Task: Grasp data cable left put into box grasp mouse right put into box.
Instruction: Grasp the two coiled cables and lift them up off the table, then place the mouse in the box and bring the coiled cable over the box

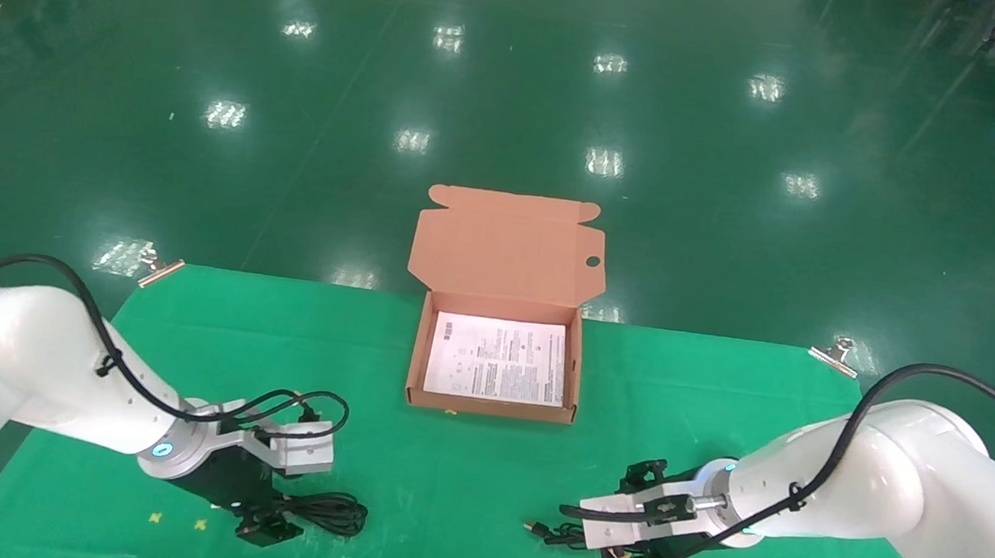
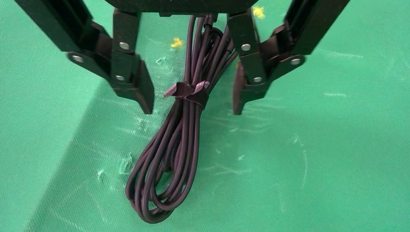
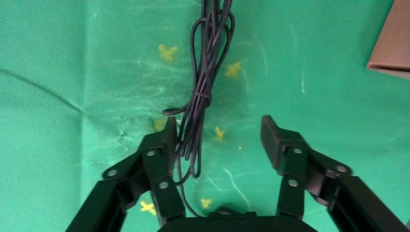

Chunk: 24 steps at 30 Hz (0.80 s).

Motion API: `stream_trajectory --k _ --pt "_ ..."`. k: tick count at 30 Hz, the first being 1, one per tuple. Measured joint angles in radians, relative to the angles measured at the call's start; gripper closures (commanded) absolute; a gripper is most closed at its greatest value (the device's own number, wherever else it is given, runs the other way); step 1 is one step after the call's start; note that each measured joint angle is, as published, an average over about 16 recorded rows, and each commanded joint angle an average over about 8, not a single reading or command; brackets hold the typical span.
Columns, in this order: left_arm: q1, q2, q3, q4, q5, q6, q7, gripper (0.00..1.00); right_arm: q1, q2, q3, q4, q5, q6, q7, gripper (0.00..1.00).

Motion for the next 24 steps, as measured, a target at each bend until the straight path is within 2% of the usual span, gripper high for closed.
stream_trajectory --k 24 --pt "-0.001 -0.002 0.0 -0.006 0.001 0.003 -0.001 1.0 0.001 0.003 0.002 0.004 0.003 -0.003 0.0 1.0"
